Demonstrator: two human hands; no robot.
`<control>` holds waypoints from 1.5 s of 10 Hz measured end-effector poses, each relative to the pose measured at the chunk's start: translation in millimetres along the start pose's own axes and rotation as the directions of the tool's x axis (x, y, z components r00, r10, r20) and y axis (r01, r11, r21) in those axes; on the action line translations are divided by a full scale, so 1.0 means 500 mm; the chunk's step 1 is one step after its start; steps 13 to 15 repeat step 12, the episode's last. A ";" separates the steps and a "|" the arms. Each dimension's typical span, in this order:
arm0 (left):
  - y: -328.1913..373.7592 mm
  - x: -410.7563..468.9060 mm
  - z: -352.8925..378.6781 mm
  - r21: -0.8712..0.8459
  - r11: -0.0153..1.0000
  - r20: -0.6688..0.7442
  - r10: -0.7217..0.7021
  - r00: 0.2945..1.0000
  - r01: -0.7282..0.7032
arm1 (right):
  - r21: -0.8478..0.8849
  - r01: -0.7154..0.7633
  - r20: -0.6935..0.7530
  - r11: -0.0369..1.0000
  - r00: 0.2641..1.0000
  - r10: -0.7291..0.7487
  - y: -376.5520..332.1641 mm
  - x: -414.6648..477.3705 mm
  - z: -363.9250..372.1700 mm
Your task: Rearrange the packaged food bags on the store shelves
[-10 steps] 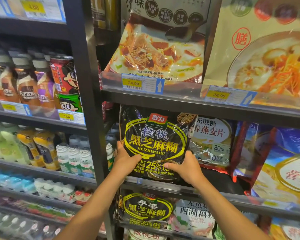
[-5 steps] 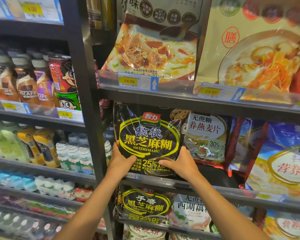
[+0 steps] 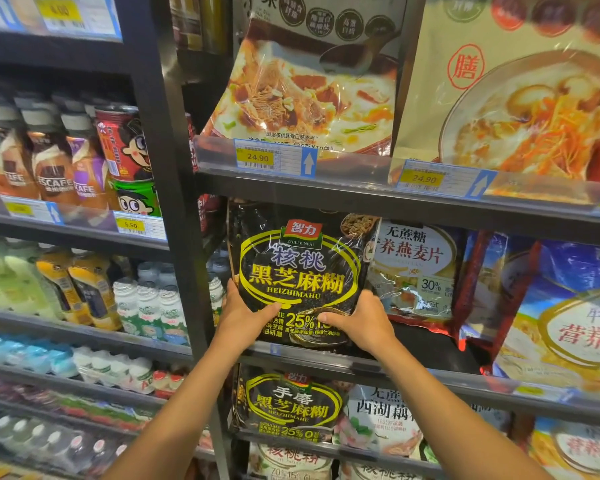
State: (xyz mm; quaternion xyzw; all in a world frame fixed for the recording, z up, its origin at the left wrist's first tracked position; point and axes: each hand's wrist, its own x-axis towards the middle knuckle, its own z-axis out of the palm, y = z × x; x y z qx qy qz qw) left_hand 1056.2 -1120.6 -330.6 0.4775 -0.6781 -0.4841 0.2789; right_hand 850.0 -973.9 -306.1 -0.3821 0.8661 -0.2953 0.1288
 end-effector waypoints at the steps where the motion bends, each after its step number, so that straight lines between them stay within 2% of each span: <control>1: -0.005 0.007 0.000 -0.002 1.000 0.010 0.003 1.000 -0.003 | 0.008 -0.013 -0.009 1.000 1.000 0.013 0.003 -0.003 0.003; 4: -0.020 0.006 0.002 -0.015 0.999 0.017 0.046 0.999 -0.046 | 0.074 0.035 -0.056 0.997 0.998 -0.031 0.005 -0.021 -0.003; 6: -0.015 -0.006 0.001 0.001 0.999 0.011 0.052 0.999 -0.052 | 0.058 0.053 -0.053 0.997 0.997 -0.050 0.013 -0.030 -0.005; 8: 0.000 -0.029 0.010 0.117 0.993 -0.018 0.035 0.999 -0.032 | -0.012 0.053 -0.009 0.999 0.999 -0.053 0.032 -0.062 -0.020; 9: 0.000 -0.051 0.012 0.181 0.981 0.001 0.071 0.997 -0.070 | -0.144 0.037 0.045 0.989 0.998 -0.031 0.036 -0.096 -0.046; 10: -0.013 -0.072 0.010 0.212 0.971 0.016 0.108 0.994 -0.109 | -0.191 0.031 0.050 0.981 0.999 -0.022 0.056 -0.125 -0.071; 11: -0.008 -0.120 0.006 0.258 0.961 0.010 0.098 0.995 -0.097 | -0.223 0.036 0.014 0.974 0.999 -0.034 0.077 -0.173 -0.102; 12: -0.003 -0.180 0.020 0.330 0.931 0.043 0.147 0.988 -0.153 | -0.268 0.052 -0.027 0.962 0.998 -0.061 0.106 -0.214 -0.127; 15: -0.003 -0.180 0.020 0.330 0.931 0.043 0.147 0.988 -0.153 | -0.268 0.052 -0.027 0.962 0.998 -0.061 0.106 -0.214 -0.127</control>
